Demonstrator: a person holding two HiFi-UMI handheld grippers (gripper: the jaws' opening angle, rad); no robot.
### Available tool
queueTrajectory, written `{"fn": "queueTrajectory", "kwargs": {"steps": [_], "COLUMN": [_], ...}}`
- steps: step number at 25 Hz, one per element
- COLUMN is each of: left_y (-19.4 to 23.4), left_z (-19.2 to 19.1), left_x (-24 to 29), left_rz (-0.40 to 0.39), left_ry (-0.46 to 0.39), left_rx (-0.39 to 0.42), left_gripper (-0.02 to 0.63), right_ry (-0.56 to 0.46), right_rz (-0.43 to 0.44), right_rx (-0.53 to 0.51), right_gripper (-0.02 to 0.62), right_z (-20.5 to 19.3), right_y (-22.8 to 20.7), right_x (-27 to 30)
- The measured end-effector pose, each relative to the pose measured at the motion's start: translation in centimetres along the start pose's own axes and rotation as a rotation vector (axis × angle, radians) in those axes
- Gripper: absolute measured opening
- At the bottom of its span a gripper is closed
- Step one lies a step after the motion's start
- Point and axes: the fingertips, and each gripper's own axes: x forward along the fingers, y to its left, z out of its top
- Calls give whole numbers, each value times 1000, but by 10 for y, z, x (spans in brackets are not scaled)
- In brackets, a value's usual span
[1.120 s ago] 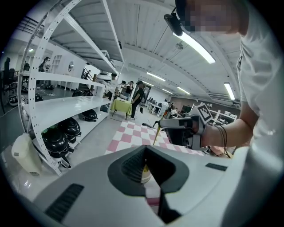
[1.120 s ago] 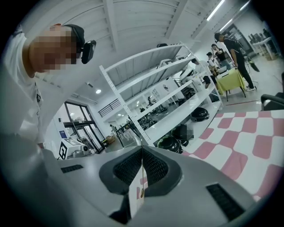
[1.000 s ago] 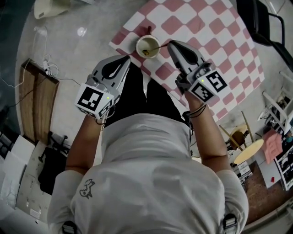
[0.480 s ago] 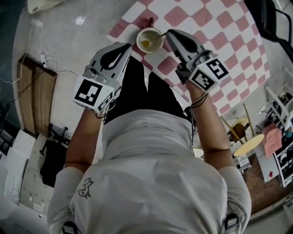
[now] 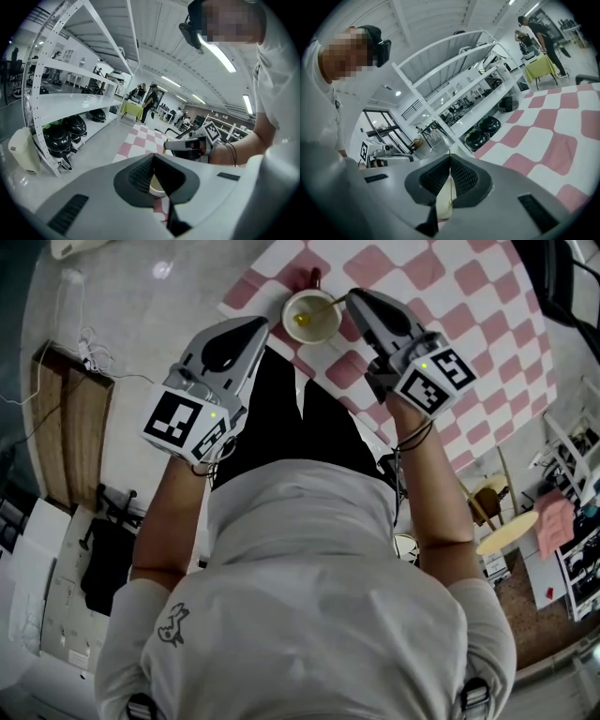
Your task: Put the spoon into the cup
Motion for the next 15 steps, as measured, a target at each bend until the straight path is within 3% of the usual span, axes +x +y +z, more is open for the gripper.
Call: {"fn": "queueTrajectory", "kwargs": {"steps": [15], "left_y": [-5], "left_z": [-5], "left_x": [6], "left_rz": [-20], "left_ry": [18], "left_rx": [19], "left_gripper": [14], "right_ry": [-6], "right_rz": [-49], "right_rx": [43], "right_gripper": [37], "right_z": [-5], "right_y": [-15], "right_x": [3]}}
